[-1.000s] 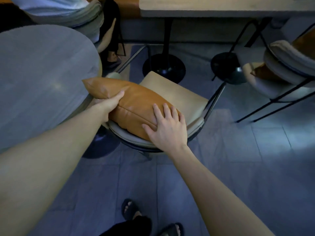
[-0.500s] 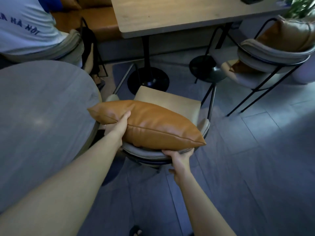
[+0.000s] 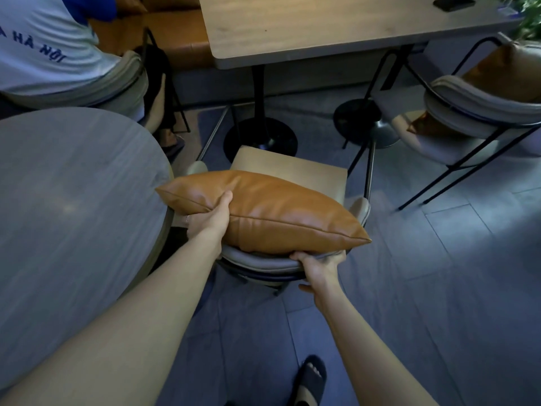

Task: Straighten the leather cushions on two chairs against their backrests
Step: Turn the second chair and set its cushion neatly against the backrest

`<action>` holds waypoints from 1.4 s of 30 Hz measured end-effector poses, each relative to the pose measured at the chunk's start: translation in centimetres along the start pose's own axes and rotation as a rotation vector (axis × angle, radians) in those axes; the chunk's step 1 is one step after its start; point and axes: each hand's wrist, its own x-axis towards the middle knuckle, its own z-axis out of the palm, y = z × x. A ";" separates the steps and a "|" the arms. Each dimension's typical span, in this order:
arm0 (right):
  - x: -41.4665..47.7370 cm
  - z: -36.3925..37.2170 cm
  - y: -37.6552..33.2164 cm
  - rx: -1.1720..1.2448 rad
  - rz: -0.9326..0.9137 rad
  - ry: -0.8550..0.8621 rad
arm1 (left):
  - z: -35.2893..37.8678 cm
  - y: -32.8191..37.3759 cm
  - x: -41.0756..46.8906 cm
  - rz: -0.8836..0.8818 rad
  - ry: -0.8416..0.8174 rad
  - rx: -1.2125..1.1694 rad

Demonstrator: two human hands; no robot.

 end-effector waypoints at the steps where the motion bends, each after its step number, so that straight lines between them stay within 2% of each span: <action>1: 0.7 0.0 -0.6 -0.006 -0.002 -0.004 | 0.5 0.4 0.1 -0.007 0.002 -0.012; 8: 6.4 -1.4 -6.3 -0.070 -0.027 -0.065 | 4.2 3.5 0.3 -0.069 -0.033 -0.123; 22: 17.1 -3.1 -18.7 -0.262 -0.047 -0.128 | 9.7 10.6 2.5 -0.037 -0.308 -0.160; 30: 20.9 -1.8 -22.9 -0.305 -0.069 -0.164 | 12.7 14.2 4.7 -0.063 -0.283 -0.190; 35: 21.5 -1.6 -23.8 -0.232 -0.070 -0.179 | 13.5 15.1 5.5 -0.103 -0.313 -0.225; 42: 17.9 1.9 -20.1 0.076 -0.032 -0.056 | 12.4 14.6 5.5 -0.103 -0.388 -0.222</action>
